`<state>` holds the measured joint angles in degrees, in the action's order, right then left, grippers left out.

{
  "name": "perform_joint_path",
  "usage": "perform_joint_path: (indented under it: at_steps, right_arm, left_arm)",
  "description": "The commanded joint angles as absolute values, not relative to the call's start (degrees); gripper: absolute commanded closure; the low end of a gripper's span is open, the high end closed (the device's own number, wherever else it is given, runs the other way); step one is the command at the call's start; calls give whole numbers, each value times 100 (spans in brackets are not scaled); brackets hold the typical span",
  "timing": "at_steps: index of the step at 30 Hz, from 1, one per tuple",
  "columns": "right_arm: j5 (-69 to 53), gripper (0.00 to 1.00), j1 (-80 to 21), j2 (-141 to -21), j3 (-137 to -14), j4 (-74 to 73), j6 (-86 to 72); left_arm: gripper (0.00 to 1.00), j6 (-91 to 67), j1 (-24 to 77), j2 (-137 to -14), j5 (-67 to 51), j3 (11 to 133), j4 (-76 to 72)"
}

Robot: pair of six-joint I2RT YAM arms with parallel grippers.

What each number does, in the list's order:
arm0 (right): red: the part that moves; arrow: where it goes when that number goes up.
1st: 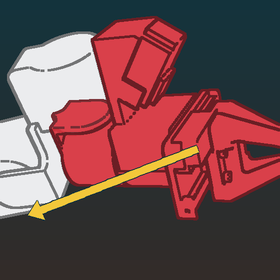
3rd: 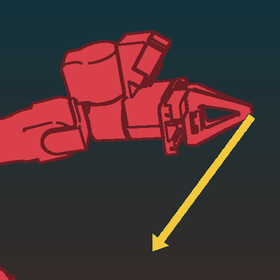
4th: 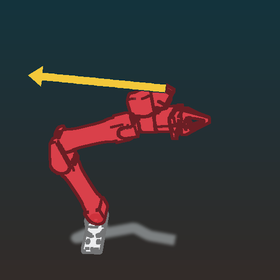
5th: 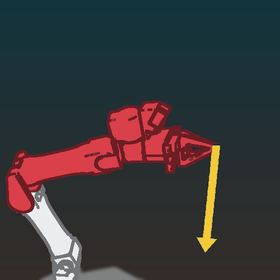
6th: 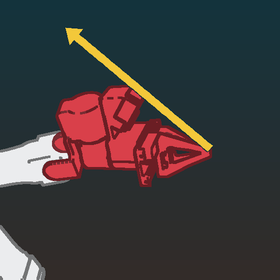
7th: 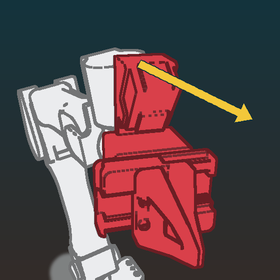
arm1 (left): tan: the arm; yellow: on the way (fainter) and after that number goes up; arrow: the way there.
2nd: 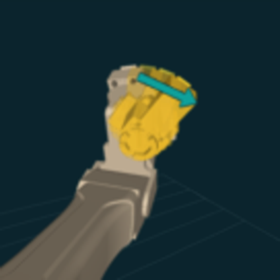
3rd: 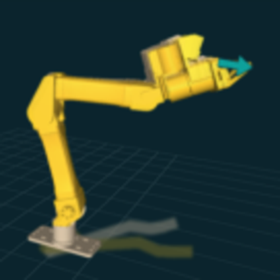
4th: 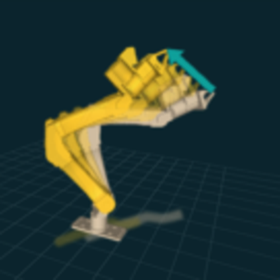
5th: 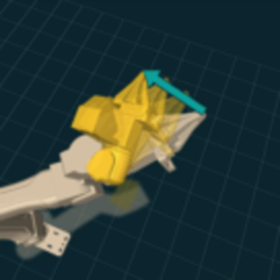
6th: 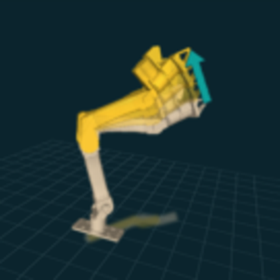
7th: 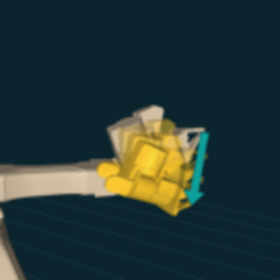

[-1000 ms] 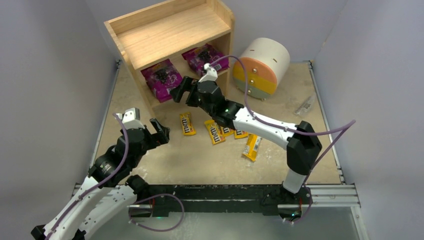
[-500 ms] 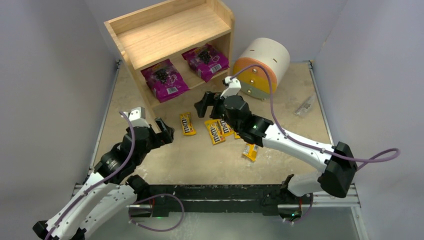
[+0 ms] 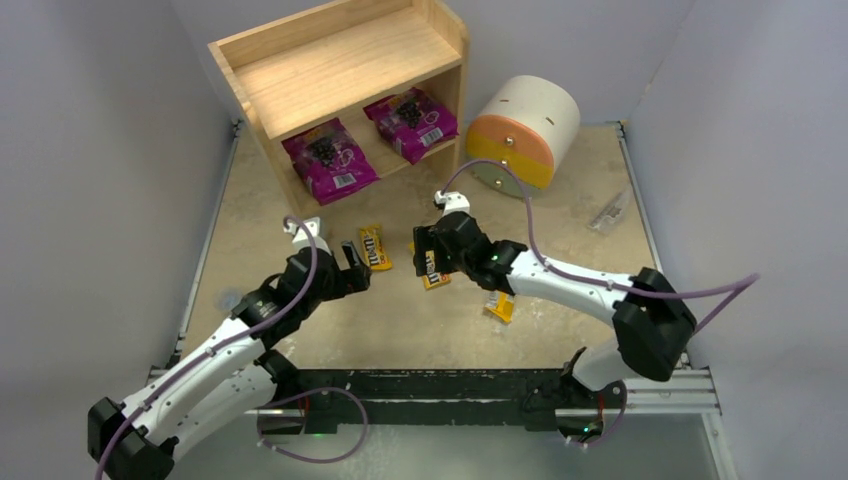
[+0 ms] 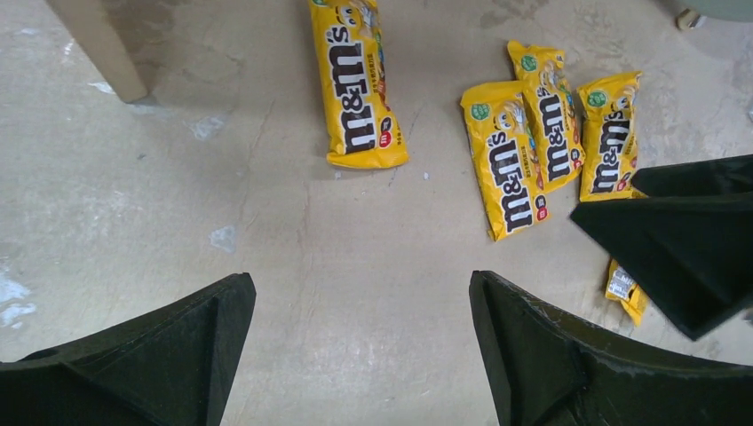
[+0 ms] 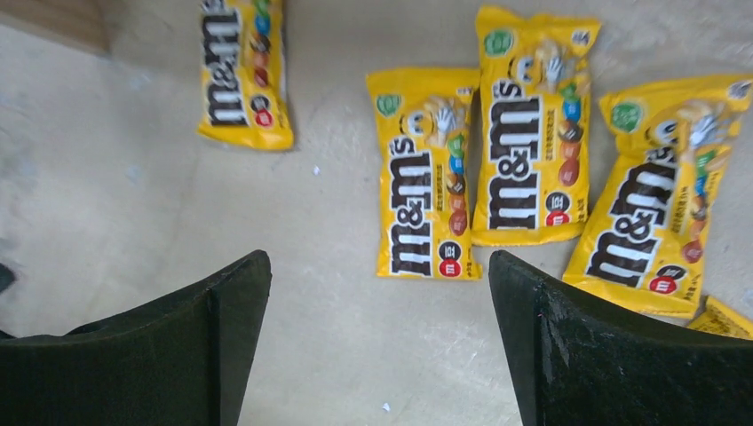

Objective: Place and organize the candy bags onto the shelf

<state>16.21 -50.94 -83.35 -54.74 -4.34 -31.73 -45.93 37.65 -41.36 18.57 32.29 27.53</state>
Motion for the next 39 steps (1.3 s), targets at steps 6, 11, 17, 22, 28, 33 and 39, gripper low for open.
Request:
perform_joint_path:
  at_steps: [6, 11, 17, 22, 28, 33, 39]
  right_arm:
    - [1393, 13, -5071, -9426, -5901, -1039, -3061]
    - [1544, 17, -5071, -9872, -6026, -1072, -3061]
    - [2267, 21, -5084, -10122, -6041, -982, -2977]
    - [2250, 37, -5080, -10098, -5787, -551, -2845]
    - [1983, 47, -5094, -10142, -5561, -62, -2554]
    - [1951, 60, -5090, -9960, -5409, 212, -2445]
    - [1843, 67, -5106, -9473, -5046, 682, -2260]
  left_arm:
    - [2, -4649, 3775, -4444, 1676, 3173, 2158]
    - [2, -4652, 3768, -4453, 1718, 3168, 2159]
    - [2, -4647, 3766, -4514, 1739, 3173, 2151]
    - [2, -4634, 3770, -4590, 1723, 3182, 2117]
    - [2, -4624, 3769, -4588, 1740, 3190, 2143]
    - [2, -4625, 3770, -4579, 1711, 3190, 2147]
    - [2, -4611, 3770, -4654, 1545, 3182, 1936]
